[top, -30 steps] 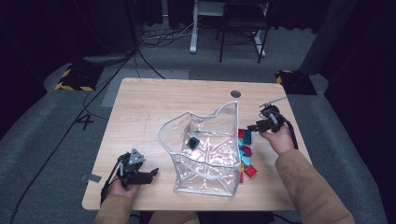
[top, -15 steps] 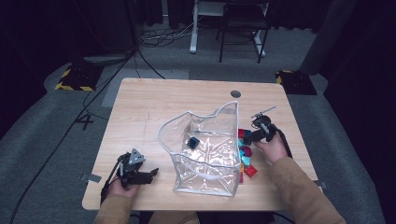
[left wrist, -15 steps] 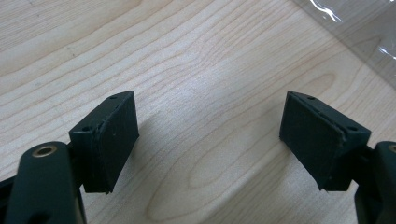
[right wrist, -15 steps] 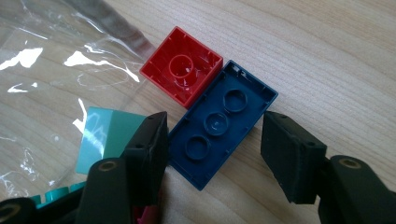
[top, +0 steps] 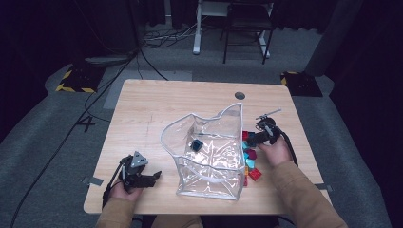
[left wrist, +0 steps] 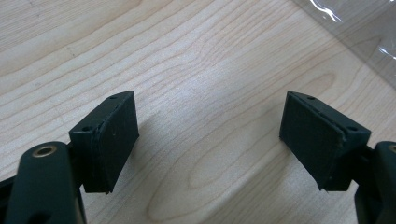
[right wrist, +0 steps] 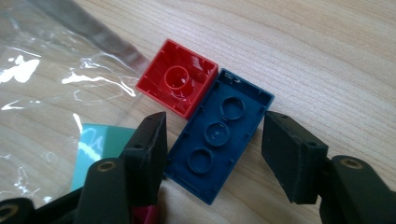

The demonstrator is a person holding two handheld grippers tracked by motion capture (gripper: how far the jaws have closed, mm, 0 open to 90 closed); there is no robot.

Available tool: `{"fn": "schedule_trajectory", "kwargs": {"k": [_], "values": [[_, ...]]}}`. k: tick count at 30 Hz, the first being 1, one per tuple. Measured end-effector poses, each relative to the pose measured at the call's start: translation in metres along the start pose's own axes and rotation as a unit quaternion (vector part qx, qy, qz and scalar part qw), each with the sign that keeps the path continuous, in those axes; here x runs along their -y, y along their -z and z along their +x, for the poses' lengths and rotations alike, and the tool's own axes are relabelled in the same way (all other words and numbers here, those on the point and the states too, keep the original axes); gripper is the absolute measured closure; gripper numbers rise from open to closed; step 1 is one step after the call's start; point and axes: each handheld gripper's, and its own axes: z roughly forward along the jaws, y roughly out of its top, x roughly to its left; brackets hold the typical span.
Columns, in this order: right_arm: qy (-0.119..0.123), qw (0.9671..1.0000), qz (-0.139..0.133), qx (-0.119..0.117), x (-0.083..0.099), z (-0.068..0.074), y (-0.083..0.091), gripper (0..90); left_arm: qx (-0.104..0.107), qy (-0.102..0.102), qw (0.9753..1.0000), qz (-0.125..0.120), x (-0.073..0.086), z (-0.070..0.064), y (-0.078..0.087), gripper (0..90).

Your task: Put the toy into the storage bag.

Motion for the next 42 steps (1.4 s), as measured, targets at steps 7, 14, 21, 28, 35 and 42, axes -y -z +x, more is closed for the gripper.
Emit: {"fn": "schedule_trajectory", "kwargs": {"k": [7,14,21,28,35,42], "values": [[-0.003,0.9999,0.005,0.014,0.001,-0.004,-0.004,45.6,0.0,0.0,1.0,0.0,0.0,0.0,0.0,19.8],[0.006,0.999,0.016,0.042,0.004,-0.007,0.001,58.7,0.001,0.0,1.0,0.0,0.0,0.0,0.0,19.8],[-0.004,0.9996,-0.002,0.03,0.006,-0.011,0.014,58.7,0.0,0.0,1.0,0.0,0.0,0.0,0.0,19.8],[-0.006,0.9995,-0.026,0.014,0.006,-0.012,0.038,58.7,0.001,-0.002,1.0,-0.001,-0.002,0.001,-0.002,19.5],[0.002,0.9982,-0.061,0.0,0.005,-0.006,0.062,58.7,0.0,-0.001,1.0,-0.002,-0.002,0.001,-0.002,19.5],[0.012,0.9943,-0.103,-0.025,0.004,0.0,0.091,58.6,-0.001,-0.002,1.0,0.001,0.0,0.001,0.0,19.3]]}}
